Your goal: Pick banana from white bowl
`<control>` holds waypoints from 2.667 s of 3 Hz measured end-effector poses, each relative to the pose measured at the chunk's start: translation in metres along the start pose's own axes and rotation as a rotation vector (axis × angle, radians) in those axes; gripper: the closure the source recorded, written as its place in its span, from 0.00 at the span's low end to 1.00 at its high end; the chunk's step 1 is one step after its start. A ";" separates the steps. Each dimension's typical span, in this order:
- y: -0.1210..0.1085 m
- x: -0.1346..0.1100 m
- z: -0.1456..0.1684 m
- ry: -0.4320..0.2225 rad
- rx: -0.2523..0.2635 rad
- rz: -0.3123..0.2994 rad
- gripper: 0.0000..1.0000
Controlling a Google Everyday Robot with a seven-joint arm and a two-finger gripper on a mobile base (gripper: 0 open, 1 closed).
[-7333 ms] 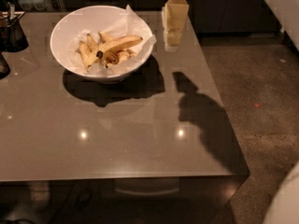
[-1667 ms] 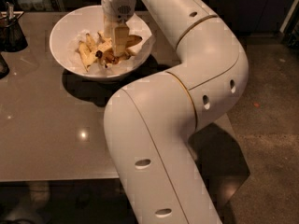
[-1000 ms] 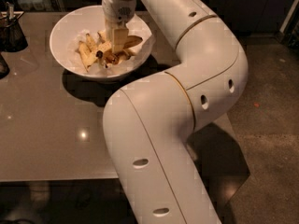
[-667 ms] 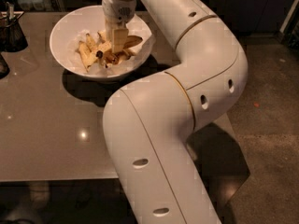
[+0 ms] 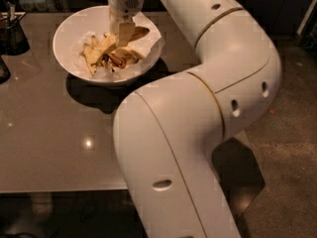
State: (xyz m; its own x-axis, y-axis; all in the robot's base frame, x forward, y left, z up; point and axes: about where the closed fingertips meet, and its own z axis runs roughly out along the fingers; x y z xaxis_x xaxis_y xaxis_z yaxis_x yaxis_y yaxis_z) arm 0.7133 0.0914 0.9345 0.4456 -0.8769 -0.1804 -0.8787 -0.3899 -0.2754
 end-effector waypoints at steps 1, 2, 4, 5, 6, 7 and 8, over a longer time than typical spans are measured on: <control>0.010 -0.014 -0.049 -0.015 0.123 -0.022 1.00; 0.007 -0.020 -0.054 -0.019 0.129 -0.023 1.00; 0.031 -0.050 -0.073 -0.097 0.130 0.008 1.00; 0.031 -0.051 -0.073 -0.098 0.128 0.008 1.00; 0.050 -0.059 -0.080 -0.104 0.111 0.028 1.00; 0.089 -0.070 -0.082 -0.139 0.088 0.097 1.00; 0.120 -0.075 -0.066 -0.164 0.054 0.136 1.00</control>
Offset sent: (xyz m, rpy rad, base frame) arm -0.0106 -0.0014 0.0320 0.0465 -0.0812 0.0020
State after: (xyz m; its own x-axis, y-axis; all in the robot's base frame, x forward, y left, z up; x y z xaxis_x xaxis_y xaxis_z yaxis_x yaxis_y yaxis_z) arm 0.5625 0.0920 0.9777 0.3491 -0.8613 -0.3691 -0.9242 -0.2515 -0.2873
